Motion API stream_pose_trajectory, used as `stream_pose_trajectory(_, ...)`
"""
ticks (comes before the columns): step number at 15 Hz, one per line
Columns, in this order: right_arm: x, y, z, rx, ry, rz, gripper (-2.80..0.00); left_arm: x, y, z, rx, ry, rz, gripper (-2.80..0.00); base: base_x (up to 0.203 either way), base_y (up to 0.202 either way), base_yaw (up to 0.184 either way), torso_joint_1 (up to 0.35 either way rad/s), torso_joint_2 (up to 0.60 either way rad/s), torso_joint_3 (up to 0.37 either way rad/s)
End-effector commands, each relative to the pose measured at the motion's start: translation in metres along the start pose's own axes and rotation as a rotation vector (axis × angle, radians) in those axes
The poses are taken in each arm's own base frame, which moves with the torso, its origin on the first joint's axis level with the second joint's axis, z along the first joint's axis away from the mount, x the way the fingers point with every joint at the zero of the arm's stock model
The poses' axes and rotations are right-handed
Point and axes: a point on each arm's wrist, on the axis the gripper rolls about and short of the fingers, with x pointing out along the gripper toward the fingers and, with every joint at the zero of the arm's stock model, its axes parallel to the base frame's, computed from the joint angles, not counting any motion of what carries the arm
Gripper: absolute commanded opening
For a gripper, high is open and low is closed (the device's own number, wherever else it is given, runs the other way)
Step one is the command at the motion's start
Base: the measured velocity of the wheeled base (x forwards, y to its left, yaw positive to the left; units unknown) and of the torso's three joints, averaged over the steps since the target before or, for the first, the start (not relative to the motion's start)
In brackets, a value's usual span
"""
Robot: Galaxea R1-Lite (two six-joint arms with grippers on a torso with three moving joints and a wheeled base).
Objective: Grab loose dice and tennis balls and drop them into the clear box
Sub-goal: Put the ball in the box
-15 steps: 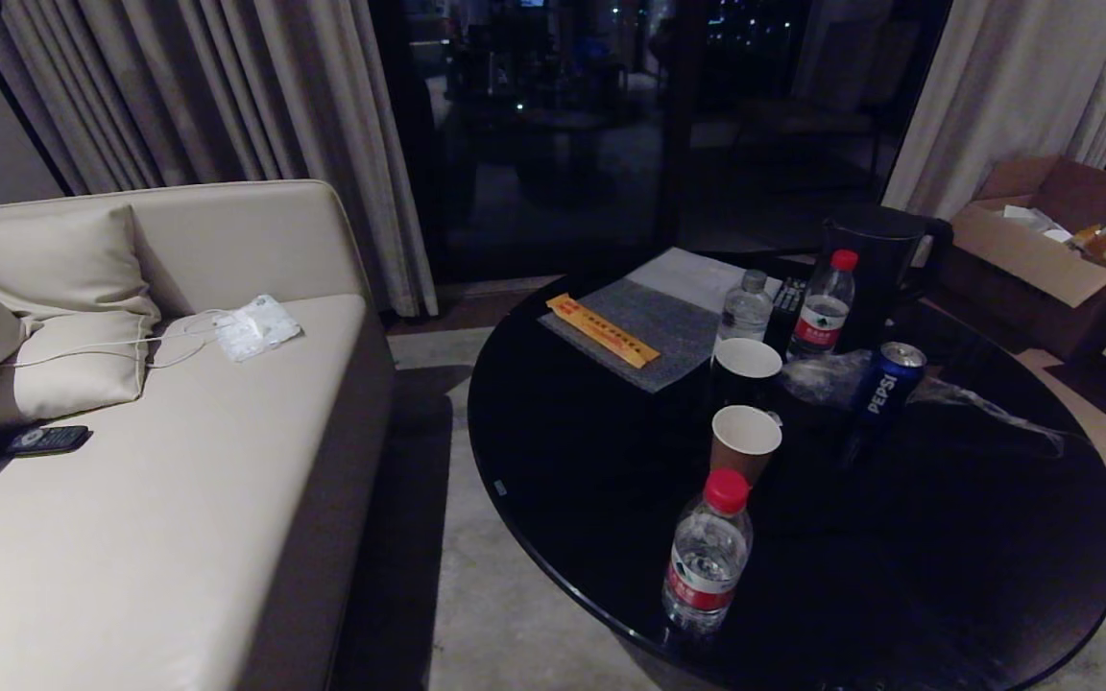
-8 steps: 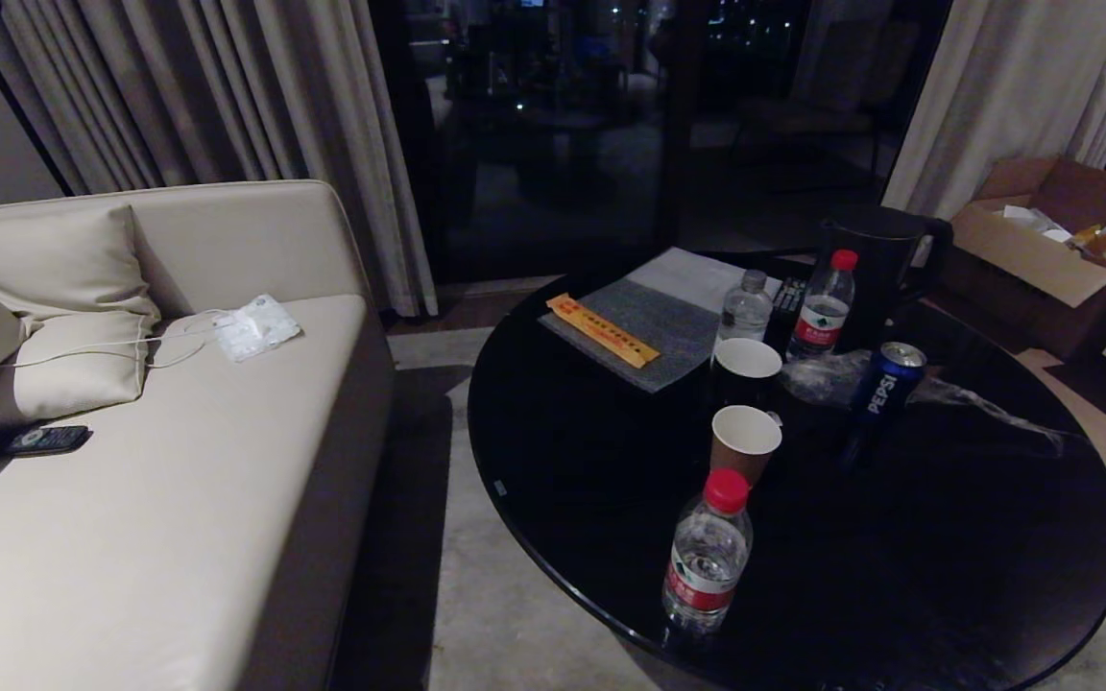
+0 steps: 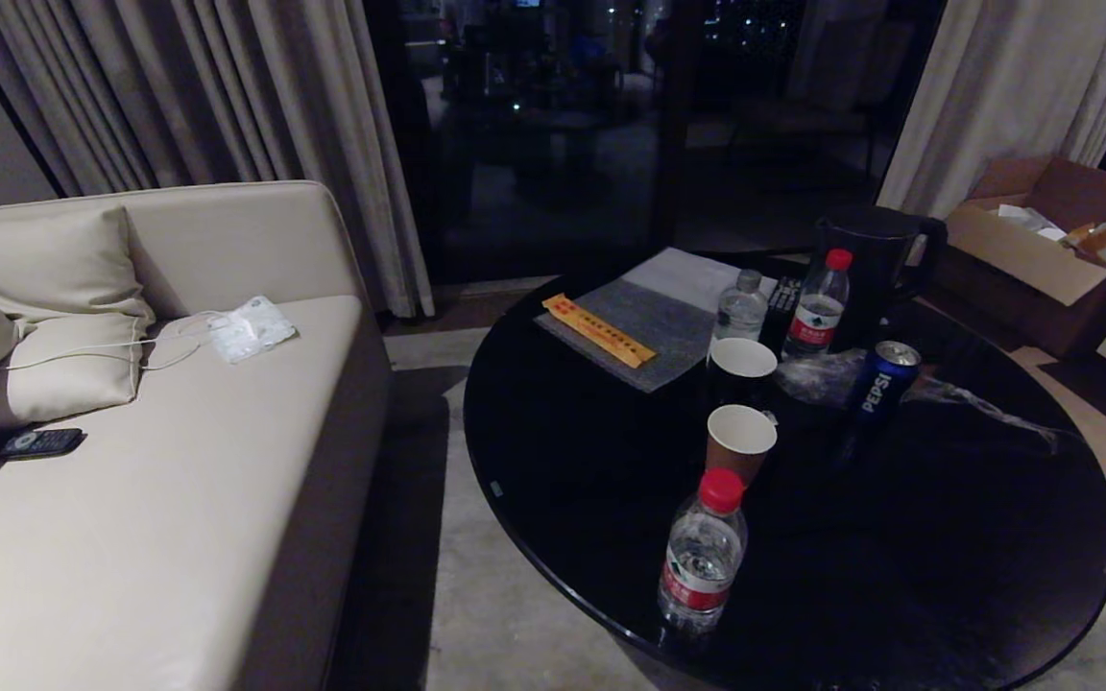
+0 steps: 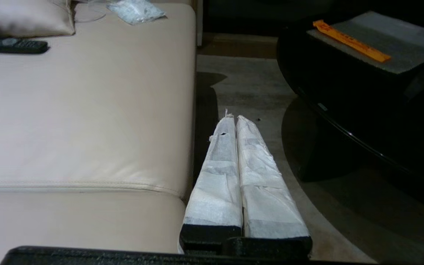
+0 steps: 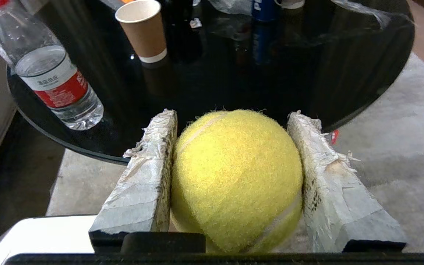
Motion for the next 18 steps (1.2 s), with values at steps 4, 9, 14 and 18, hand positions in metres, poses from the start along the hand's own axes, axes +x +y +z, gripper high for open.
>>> stream_pose_trajectory(4, 0.0001, 0.0, 0.0001, 0.0, 0.002, 0.001, -2.8, 0.0002, -0.0001, -0.0006, 0.021, 0.005, -0.006, -2.8, -0.001, -0.078, -0.003, 0.0, 0.01, 0.001)
stream_pose_trajectory(9, 0.0001, 0.0, -0.0001, 0.0, 0.003, 0.001, -2.8, 0.0002, -0.0001, -0.0006, 0.019, 0.005, -0.005, -2.8, 0.0, -0.184, 0.0, 0.004, 0.0, 0.002)
stream_pose_trajectory(14, 0.0, 0.0, 0.0002, 0.0, 0.002, 0.001, -2.8, 0.0002, -0.0001, -0.0006, 0.016, 0.005, -0.003, -2.8, 0.0, -0.169, 0.003, 0.002, 0.0, 0.002)
stream_pose_trajectory(18, 0.0001, -0.0001, 0.0, 0.0, 0.003, 0.002, -2.8, 0.0002, 0.0, -0.0006, 0.01, 0.005, -0.002, -2.8, 0.0, -0.014, -0.001, 0.001, 0.0, 0.0)
